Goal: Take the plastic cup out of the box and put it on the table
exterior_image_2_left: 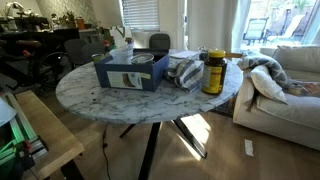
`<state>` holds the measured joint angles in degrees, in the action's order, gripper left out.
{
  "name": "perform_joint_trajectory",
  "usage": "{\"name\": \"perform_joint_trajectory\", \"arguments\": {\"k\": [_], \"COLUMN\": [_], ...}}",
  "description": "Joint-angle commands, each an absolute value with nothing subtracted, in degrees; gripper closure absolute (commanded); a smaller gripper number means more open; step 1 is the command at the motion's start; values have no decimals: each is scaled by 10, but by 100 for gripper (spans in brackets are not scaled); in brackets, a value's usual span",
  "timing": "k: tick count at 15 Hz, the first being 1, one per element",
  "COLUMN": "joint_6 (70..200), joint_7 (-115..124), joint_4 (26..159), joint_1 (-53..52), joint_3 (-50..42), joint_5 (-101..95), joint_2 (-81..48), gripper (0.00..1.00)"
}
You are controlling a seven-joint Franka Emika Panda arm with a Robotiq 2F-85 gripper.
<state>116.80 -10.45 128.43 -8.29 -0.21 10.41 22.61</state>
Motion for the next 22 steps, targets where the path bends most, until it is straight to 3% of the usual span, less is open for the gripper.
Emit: {"name": "perform_joint_trajectory", "arguments": {"k": [1,5,15,22], "joint_6": [1167,1186,1225,1128], "joint_7": [-106,-69,142,320], "joint_4": [1283,1287,1235,1166], "joint_1": [-76,-61,18,10], "joint_3": [4,13,-4,-14], "joint_5": [107,80,70,-63], "joint_2": [226,220,28,-78], "gripper": [0,0,0,0]}}
